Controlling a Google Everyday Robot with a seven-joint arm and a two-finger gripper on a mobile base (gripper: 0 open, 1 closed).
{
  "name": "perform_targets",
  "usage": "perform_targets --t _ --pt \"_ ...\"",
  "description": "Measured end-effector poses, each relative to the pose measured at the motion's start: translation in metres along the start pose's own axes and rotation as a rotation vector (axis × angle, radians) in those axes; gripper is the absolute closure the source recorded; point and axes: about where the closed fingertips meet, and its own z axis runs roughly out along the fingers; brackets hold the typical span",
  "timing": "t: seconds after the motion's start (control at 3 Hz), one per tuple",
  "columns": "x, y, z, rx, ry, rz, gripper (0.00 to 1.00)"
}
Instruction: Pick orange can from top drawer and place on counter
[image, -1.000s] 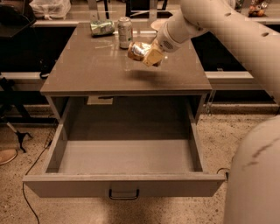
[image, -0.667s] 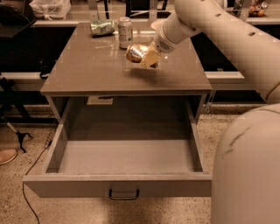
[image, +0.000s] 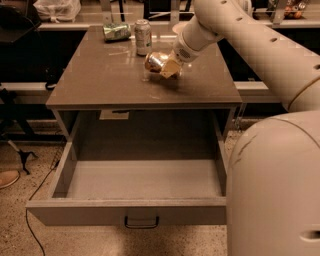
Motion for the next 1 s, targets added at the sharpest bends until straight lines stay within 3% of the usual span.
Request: perform_targets --t 0.33,0.67,1.0 --pt "0.0019 -0.0008 0.0037 -0.008 0.006 0.005 0.11" --pt "0.0029 -0.0015 0.0052 -0.012 0.007 0.007 0.0" --pt "0.0045 -0.0067 -0.0012 -0.004 -0.014 0.018 0.0"
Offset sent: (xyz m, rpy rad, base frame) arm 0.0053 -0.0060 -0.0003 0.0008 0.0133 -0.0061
